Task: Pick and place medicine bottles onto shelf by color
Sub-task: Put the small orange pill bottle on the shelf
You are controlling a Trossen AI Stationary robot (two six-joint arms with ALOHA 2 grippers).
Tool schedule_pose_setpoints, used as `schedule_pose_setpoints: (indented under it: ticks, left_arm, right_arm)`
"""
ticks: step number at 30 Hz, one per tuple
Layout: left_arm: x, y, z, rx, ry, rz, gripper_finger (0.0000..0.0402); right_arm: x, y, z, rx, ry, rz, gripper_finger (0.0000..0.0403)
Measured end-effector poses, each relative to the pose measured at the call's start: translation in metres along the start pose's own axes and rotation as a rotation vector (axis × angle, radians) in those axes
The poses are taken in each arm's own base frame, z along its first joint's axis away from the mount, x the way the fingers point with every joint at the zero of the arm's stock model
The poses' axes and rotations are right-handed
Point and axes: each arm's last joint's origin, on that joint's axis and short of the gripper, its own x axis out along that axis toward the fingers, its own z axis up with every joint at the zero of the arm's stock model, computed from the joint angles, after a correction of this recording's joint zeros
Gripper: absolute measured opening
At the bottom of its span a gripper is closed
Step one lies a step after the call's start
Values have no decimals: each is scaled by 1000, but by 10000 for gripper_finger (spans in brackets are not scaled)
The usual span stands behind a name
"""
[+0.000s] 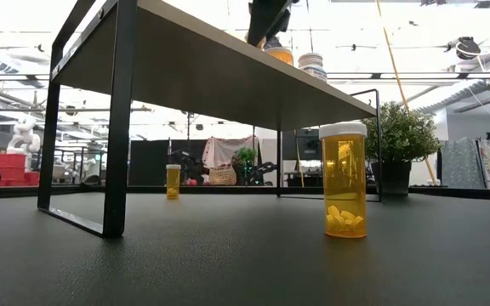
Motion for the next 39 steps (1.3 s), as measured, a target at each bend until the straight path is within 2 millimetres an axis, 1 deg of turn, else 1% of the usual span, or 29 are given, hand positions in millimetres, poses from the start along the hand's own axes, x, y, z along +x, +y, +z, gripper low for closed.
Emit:
schedule_pose_setpoints:
  ticks: [9,15,27,31,39]
  left_arm:
    - [0,0,0,0,0,0,223]
    - [0,0,0,0,0,0,223]
    - [0,0,0,0,0,0,223]
    - [0,0,0,0,0,0,223]
    - [0,0,0,0,0,0,223]
  right_arm:
    - [4,-1,-2,0,14,-5,114]
    - [5,0,0,-13,-10,-1,118]
    - [5,0,3,-21,-39,3,195]
    - [5,0,3,-21,-39,3,205]
    - [0,2,6,-18,-87,-29,208]
